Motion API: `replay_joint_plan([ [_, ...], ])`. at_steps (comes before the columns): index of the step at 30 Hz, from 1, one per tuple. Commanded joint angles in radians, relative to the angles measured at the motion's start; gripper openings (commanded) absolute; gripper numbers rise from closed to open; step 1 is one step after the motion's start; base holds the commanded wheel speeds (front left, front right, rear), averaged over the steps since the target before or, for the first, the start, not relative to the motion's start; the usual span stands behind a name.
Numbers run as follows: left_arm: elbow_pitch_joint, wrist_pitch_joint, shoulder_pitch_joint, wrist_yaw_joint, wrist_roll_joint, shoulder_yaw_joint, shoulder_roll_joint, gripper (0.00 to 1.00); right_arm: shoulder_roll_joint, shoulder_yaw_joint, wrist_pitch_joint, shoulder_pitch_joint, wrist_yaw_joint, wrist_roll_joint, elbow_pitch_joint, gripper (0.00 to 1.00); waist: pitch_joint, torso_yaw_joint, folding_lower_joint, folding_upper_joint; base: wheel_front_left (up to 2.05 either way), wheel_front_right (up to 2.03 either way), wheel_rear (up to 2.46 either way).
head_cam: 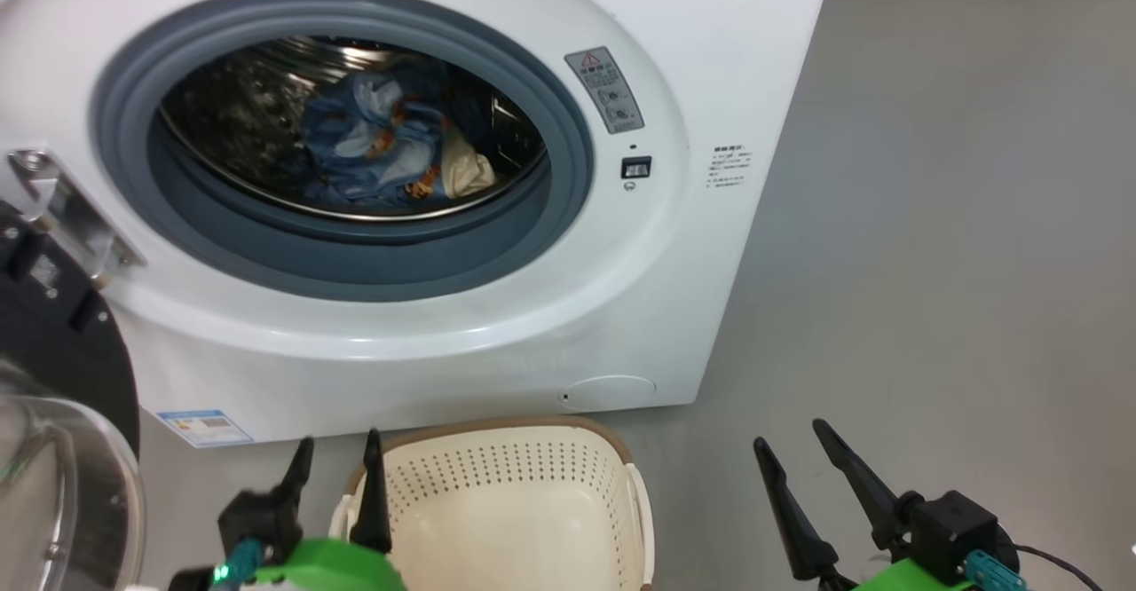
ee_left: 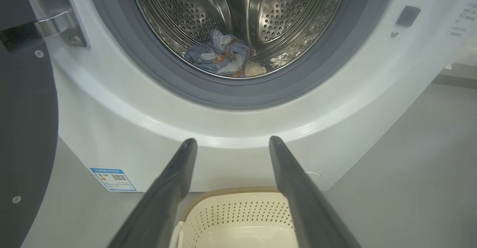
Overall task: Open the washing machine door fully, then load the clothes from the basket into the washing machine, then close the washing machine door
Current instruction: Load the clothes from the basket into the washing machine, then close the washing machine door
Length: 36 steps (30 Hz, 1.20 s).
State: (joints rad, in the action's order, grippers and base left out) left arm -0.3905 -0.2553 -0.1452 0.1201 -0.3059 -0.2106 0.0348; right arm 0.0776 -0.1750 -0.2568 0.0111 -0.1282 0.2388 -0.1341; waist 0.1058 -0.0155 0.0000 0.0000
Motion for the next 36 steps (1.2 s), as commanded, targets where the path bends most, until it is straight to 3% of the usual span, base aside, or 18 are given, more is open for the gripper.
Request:
replay_joint_plan([
  [1, 0.051, -0.006, 0.022, 0.004, 0.012, 0.041, 0.016, 1.0, 0.011, -0.013, -0.005, 0.012, -0.003, -0.012, 0.031, 1.0, -0.018, 0.012, 0.0, 0.0, 0.0, 0.0, 0.0],
  [17, 0.286, -0.006, 0.266, -0.019, 0.047, 0.12, 0.015, 1.0, 0.033, 0.032, -0.005, 0.083, -0.003, -0.023, 0.06, 1.0, -0.091, 0.01, 0.0, 0.0, 0.0, 0.0, 0.0],
  [36, 0.346, -0.006, 0.334, -0.041, 0.034, 0.137, 0.015, 1.0, 0.021, 0.077, -0.005, 0.12, -0.003, -0.027, 0.083, 1.0, -0.107, -0.007, 0.0, 0.0, 0.0, 0.0, 0.0],
])
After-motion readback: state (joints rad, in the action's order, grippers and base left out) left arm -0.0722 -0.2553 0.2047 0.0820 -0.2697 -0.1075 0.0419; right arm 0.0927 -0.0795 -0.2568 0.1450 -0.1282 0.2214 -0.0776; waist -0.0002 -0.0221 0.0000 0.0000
